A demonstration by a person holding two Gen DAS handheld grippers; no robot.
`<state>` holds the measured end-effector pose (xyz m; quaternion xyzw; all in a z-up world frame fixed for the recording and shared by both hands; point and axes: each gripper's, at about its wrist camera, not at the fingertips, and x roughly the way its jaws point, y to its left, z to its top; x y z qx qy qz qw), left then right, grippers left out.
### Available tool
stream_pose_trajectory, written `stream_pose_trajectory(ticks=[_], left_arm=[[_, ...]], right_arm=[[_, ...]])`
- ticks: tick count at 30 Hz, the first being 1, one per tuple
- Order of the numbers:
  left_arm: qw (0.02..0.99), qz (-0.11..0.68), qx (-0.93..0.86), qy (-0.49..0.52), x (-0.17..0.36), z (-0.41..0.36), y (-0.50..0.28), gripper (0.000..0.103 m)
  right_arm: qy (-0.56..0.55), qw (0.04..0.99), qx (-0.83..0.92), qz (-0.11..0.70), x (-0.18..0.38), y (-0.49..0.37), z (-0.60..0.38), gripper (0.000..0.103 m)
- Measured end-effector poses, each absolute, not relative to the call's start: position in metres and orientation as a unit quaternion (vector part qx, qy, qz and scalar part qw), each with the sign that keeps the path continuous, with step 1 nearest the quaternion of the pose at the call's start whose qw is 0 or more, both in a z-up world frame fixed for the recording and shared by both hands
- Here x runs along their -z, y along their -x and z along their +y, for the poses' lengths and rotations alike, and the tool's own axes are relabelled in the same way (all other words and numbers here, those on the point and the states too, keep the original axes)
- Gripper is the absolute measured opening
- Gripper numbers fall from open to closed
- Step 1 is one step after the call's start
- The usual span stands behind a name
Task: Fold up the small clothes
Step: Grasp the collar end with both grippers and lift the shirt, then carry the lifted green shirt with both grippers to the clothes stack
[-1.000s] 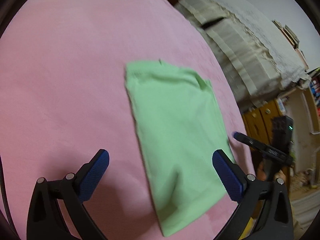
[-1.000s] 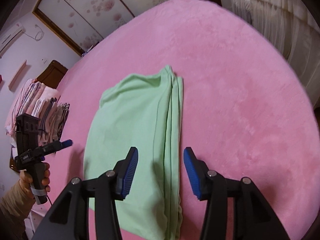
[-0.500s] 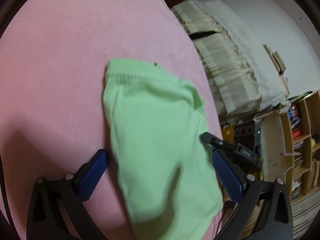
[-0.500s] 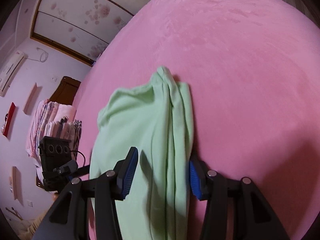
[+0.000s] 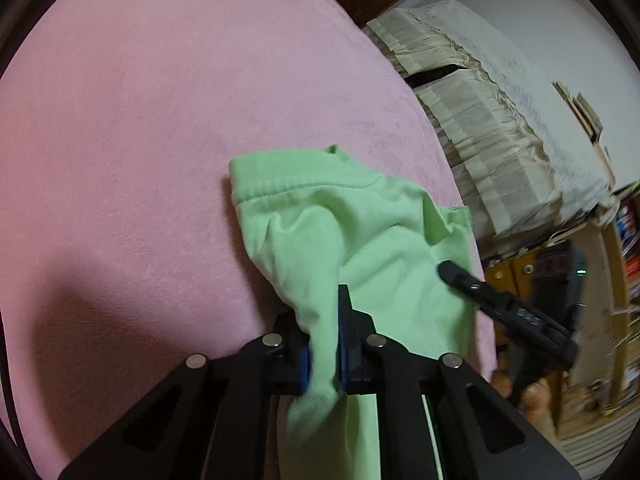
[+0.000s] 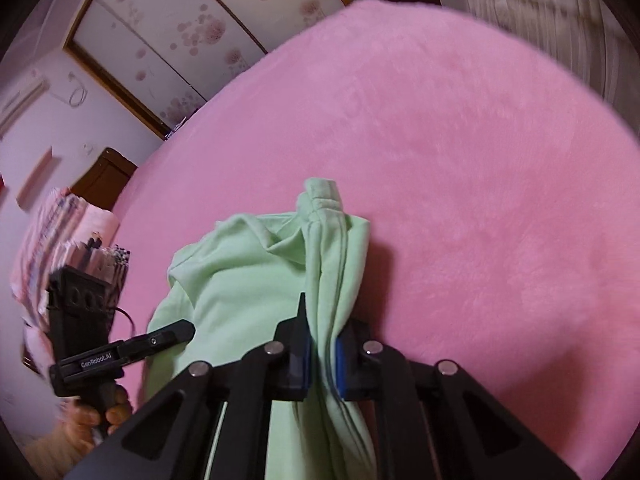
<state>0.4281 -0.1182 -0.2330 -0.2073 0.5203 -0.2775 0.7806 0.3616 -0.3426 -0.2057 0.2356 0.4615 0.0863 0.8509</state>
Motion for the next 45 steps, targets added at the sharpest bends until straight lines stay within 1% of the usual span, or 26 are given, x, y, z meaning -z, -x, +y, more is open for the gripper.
stream_pose_trajectory(ticks=[5,10,18,24,30,34,41,45], left_arm=[[0.812,0.487,0.268,0.178,0.186,-0.113,-0.408,0.006],[0.84,0.443,0.275,0.152,0.119,-0.095,-0.37,0.006],[0.884,0.356,0.265,0.144,0.001,-0.028,-0.279,0.006],[0.911,0.308,0.241,0.129,-0.06,0.04,-0.212,0.007],[0.935,0.274,0.197,0.105,-0.099,0.117,-0.153,0.007],[0.945,0.262,0.17,0.097,-0.114,0.164,-0.124,0.007],[0.958,0.234,0.132,0.1,-0.13,0.254,-0.09,0.007],[0.962,0.232,0.11,0.092,-0.136,0.301,-0.091,0.007]], right_arm=[[-0.183,0.885,-0.078,0.421,0.15,-0.337,-0.32,0.008],[-0.167,0.904,-0.086,0.385,0.091,-0.299,-0.3,0.008],[-0.131,0.932,-0.132,0.31,-0.018,-0.222,-0.235,0.008],[-0.113,0.939,-0.172,0.274,-0.075,-0.183,-0.177,0.008],[-0.098,0.936,-0.22,0.257,-0.104,-0.161,-0.107,0.008],[-0.092,0.931,-0.247,0.253,-0.116,-0.146,-0.06,0.008],[-0.076,0.926,-0.277,0.245,-0.132,-0.133,0.02,0.008],[-0.073,0.923,-0.291,0.239,-0.141,-0.136,0.061,0.008]])
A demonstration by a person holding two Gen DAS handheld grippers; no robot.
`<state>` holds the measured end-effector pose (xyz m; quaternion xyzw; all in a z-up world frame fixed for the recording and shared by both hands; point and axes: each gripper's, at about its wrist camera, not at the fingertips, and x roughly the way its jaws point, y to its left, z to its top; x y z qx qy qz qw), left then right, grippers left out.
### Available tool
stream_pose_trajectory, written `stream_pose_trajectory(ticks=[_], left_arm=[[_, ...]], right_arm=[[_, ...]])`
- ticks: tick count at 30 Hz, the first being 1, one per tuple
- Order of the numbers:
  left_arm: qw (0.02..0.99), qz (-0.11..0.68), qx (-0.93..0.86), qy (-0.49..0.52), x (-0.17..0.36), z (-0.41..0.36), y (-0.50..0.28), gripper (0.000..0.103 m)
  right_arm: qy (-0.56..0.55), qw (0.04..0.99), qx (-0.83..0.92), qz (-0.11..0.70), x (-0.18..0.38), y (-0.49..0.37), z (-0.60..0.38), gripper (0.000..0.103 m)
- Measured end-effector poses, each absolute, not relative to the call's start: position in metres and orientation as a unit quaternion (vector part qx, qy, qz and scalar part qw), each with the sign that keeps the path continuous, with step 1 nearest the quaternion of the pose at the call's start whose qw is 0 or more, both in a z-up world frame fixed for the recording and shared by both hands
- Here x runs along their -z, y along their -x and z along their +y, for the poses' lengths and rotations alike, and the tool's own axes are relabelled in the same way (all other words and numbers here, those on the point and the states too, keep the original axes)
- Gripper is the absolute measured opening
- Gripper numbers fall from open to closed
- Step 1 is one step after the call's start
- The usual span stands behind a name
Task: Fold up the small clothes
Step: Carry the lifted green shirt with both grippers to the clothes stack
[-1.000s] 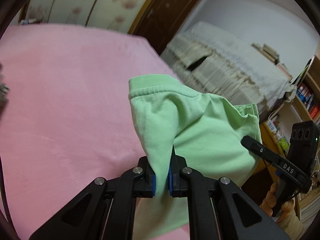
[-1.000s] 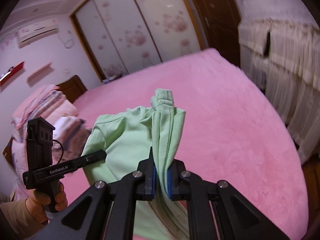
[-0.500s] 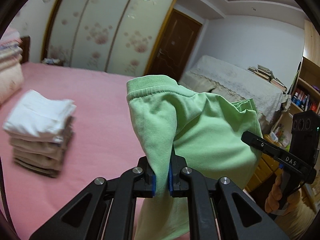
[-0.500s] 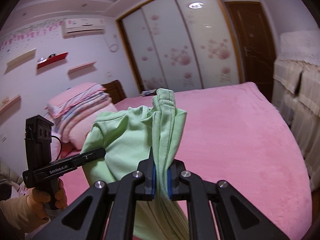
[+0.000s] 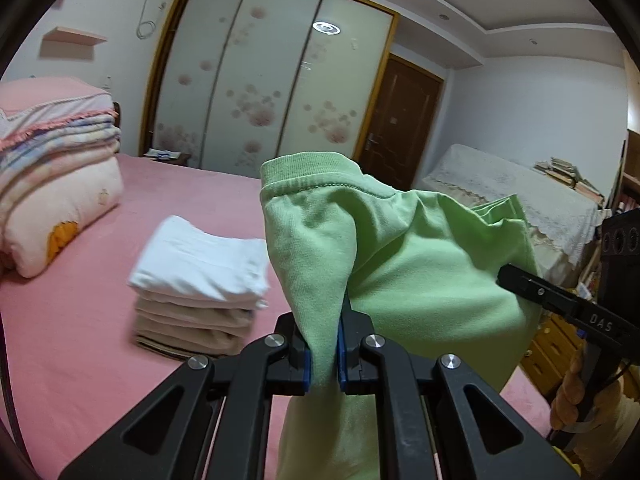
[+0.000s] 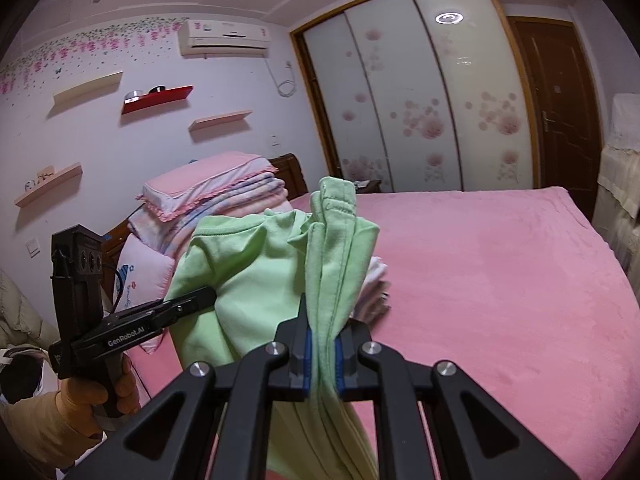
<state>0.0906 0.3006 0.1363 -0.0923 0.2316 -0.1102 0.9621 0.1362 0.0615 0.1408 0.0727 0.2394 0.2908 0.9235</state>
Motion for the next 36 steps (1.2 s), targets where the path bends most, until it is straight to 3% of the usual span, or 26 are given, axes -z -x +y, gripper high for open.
stream_pose_trajectory(ticks=[10,22,28,36], left_arm=[[0.973,0.227,0.035,0.004,-0.18,0.375,-0.167,0.008],[0.974,0.224,-0.032,-0.006,-0.202,0.439,-0.299,0.009],[0.965,0.258,-0.046,0.01,-0.165,0.46,-0.364,0.01],[0.946,0.32,-0.052,-0.015,-0.068,0.447,-0.475,0.011]], right_arm=[[-0.093,0.913,-0.318,0.236,-0.158,-0.213,0.152,0.008],[-0.15,0.888,-0.344,0.267,-0.151,-0.349,0.225,0.008],[-0.189,0.869,-0.348,0.296,-0.114,-0.399,0.247,0.008],[-0.209,0.868,-0.291,0.344,-0.036,-0.478,0.245,0.008]])
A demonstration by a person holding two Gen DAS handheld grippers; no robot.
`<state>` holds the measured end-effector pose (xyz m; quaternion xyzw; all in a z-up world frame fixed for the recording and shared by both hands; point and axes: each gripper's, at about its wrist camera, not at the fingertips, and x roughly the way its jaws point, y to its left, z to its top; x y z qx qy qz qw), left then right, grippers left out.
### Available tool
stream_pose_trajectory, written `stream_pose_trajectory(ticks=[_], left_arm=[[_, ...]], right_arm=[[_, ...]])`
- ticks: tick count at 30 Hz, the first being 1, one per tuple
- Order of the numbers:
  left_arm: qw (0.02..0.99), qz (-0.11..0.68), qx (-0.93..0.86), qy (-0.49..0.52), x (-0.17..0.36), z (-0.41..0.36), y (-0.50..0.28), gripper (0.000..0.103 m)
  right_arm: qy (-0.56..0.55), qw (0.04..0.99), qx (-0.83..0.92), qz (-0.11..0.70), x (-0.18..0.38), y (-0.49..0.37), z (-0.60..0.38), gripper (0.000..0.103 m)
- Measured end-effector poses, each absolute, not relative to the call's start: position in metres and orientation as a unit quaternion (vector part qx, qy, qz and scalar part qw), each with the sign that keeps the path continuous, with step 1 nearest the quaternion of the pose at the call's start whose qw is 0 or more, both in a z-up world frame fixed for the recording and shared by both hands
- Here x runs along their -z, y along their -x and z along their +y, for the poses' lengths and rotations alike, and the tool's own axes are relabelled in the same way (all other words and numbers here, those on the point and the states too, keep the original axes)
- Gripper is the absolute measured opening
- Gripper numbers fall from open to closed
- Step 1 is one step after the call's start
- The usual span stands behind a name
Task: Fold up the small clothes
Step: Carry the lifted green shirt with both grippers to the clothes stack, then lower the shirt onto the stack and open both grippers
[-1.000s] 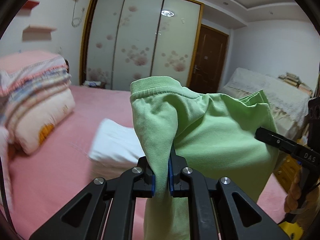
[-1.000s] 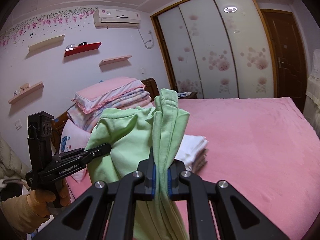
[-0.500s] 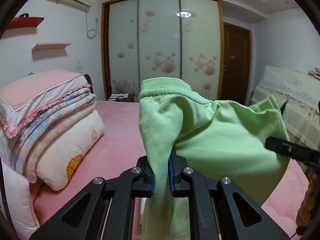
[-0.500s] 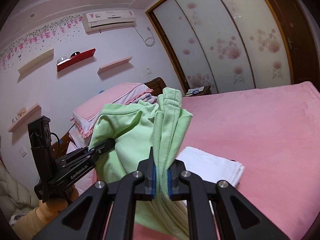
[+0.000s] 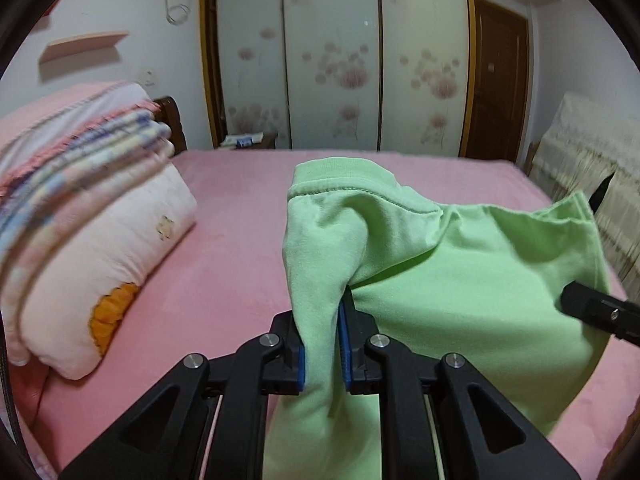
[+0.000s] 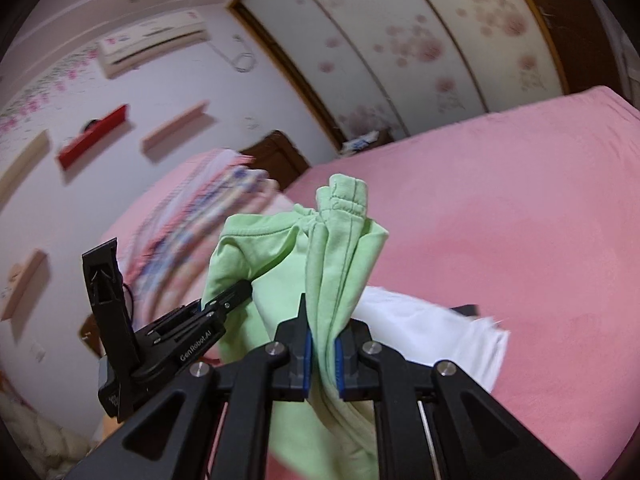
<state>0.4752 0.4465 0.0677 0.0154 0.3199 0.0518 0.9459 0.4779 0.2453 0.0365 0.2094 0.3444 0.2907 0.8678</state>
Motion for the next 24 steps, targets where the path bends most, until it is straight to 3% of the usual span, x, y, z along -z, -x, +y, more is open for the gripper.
stream_pose_trajectory(ticks=[5,9,11,13,14,17,19,24], left_arm=[[0.931,0.355,-0.065,-0.049,-0.013,0.427,-0.525,0.018],[0.913,0.395,-0.093,-0.052,0.022,0.426,-0.551,0.036],[0.903,0.415,-0.103,-0.045,0.031,0.432,-0.559,0.05],[0.899,0.42,-0.119,-0.033,0.03,0.438,-0.557,0.083],[0.899,0.417,-0.13,-0.023,0.028,0.442,-0.556,0.089],[0.909,0.391,-0.14,0.027,0.012,0.456,-0.543,0.092],[0.912,0.381,-0.144,0.043,0.003,0.462,-0.533,0.102],[0.912,0.388,-0.127,0.044,-0.019,0.455,-0.5,0.102]], right_arm=[[-0.179,0.876,-0.245,0.374,0.006,-0.521,0.241,0.008],[-0.141,0.877,-0.22,0.404,0.039,-0.543,0.243,0.01],[-0.128,0.872,-0.203,0.428,0.057,-0.552,0.244,0.012],[-0.127,0.869,-0.193,0.437,0.064,-0.554,0.241,0.023],[-0.13,0.869,-0.185,0.44,0.066,-0.553,0.237,0.026],[-0.13,0.875,-0.171,0.434,0.063,-0.551,0.228,0.033],[-0.121,0.88,-0.166,0.429,0.054,-0.545,0.222,0.033],[-0.091,0.893,-0.16,0.41,0.017,-0.512,0.201,0.033]])
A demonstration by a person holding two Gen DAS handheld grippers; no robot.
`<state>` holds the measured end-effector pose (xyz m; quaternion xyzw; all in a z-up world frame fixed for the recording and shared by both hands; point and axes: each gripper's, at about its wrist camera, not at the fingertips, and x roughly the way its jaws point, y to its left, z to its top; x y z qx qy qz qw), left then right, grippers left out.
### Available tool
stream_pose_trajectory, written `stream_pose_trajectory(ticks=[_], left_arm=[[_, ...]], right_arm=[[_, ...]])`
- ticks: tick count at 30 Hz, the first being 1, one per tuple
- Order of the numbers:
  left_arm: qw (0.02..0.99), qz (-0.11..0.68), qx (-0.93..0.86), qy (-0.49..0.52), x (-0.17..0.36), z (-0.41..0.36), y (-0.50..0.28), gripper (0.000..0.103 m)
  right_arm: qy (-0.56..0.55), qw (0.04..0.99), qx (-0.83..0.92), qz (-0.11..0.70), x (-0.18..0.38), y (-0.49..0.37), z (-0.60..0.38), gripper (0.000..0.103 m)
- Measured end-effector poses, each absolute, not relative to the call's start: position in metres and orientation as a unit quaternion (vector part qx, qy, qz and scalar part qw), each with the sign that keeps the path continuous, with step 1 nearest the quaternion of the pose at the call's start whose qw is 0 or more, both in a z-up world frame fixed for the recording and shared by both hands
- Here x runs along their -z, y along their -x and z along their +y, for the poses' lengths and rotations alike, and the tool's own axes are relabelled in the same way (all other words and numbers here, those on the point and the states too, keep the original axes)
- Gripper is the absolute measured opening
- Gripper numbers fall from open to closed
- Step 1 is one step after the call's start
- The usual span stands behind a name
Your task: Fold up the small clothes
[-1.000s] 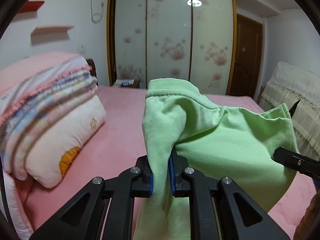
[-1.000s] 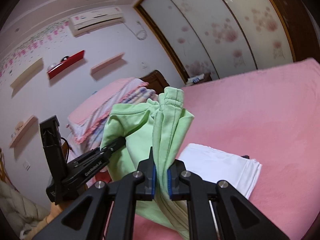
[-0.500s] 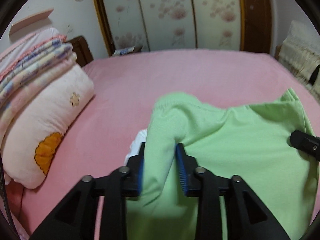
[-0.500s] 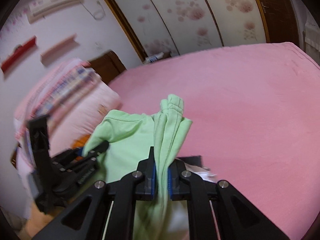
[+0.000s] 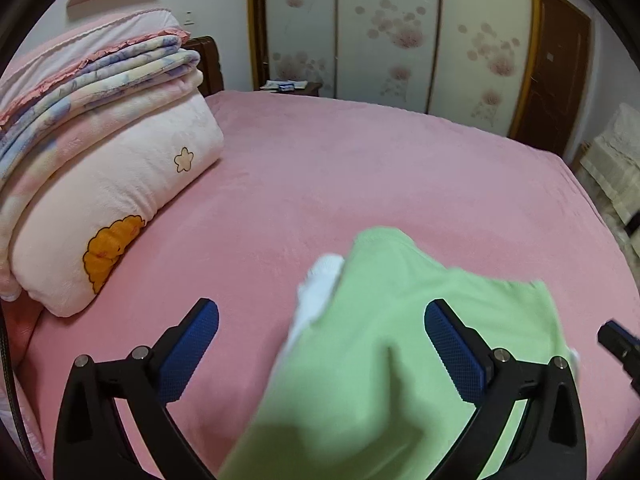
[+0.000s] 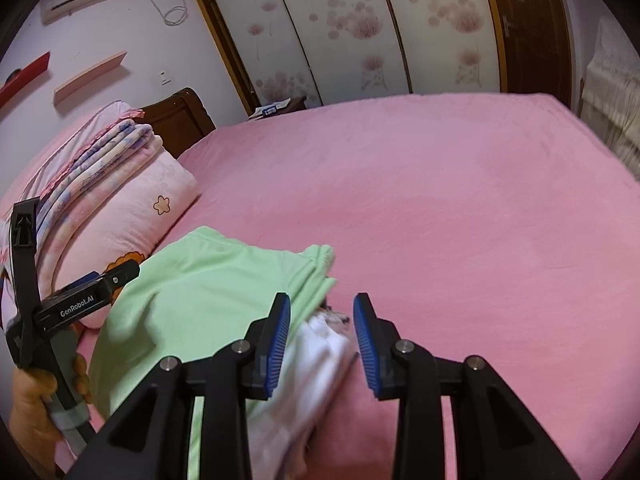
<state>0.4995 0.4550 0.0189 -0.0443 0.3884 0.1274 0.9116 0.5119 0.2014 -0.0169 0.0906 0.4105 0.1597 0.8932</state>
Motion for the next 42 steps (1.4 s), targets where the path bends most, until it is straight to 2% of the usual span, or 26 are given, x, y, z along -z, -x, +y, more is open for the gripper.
stream_pose_trajectory(ticks=[14,18,25,28,30,42], left_arm=[[0.93,0.364,-0.053,0.022,-0.129,0.341,-0.296,0.102],[0.934,0.354,-0.04,0.025,-0.147,0.299,-0.232,0.102],[0.943,0.329,-0.002,0.037,-0.152,0.237,-0.144,0.102],[0.945,0.325,0.009,0.04,-0.147,0.214,-0.114,0.102],[0.945,0.323,0.019,0.042,-0.143,0.198,-0.094,0.102],[0.937,0.346,0.019,0.044,-0.121,0.156,-0.035,0.102]], right_arm=[[-0.062,0.894,-0.164,0.413,-0.079,-0.329,0.124,0.034],[-0.057,0.898,-0.164,0.405,-0.096,-0.274,0.102,0.04],[-0.042,0.904,-0.165,0.391,-0.111,-0.182,0.068,0.042],[-0.037,0.91,-0.159,0.381,-0.114,-0.148,0.053,0.051],[-0.042,0.915,-0.155,0.371,-0.114,-0.125,0.042,0.052],[-0.074,0.924,-0.112,0.359,-0.101,-0.061,-0.005,0.053]])
